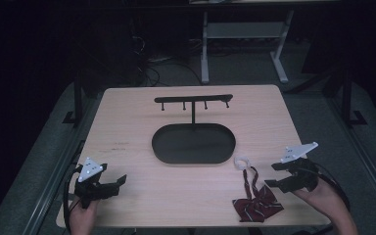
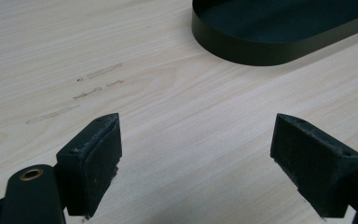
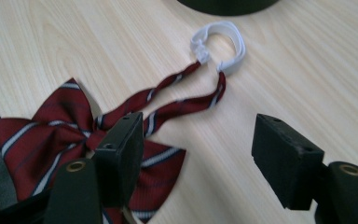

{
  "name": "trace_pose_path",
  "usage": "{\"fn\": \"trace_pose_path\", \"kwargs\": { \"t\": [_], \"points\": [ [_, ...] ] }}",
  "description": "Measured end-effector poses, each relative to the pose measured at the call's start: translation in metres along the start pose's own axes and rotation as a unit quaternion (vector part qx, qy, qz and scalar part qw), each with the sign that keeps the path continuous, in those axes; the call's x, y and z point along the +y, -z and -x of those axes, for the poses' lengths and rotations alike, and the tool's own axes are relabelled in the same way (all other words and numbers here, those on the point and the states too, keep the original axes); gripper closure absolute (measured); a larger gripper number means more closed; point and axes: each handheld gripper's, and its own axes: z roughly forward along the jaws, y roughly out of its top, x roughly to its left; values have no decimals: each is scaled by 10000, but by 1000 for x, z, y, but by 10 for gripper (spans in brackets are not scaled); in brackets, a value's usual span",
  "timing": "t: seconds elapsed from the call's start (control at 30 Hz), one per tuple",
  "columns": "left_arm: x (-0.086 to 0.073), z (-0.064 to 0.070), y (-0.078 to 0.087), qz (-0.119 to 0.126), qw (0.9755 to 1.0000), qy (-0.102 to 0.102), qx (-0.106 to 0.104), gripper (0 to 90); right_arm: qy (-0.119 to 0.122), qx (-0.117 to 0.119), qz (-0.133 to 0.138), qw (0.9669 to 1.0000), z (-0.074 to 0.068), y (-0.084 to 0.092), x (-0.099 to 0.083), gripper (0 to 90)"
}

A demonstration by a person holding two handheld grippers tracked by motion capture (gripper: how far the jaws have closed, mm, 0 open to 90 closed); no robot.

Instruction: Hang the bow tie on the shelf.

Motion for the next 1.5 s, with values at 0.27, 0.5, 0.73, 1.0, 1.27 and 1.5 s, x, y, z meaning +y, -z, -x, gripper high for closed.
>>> {"fn": "trace_pose_path", "kwargs": {
  "t": [0.27, 0.5, 0.73, 1.0, 1.27, 1.5],
  "points": [
    [0, 0, -1, -11, 10000, -1, -1, 161, 117, -30, -398, 9991, 6, -17, 24, 414],
    [1, 1, 0, -25, 10000, -37, -14, 161, 145, 40, -533, 9985, 11, -28, 41, 453],
    [1, 1, -1, -37, 10000, -15, -18, 161, 270, 52, -860, 9959, 21, -50, 61, 514],
    [1, 1, 0, -30, 10000, 0, -16, 161, 128, 45, -974, 9952, 32, -67, 72, 554],
    [1, 2, -1, -30, 10000, -35, -35, 161, 104, -3, -1200, 9927, 40, -84, 83, 612],
    [1, 1, -1, -56, 10000, -63, -35, 161, 219, -97, -1443, 9892, 42, -96, 84, 705]
  ]
}}
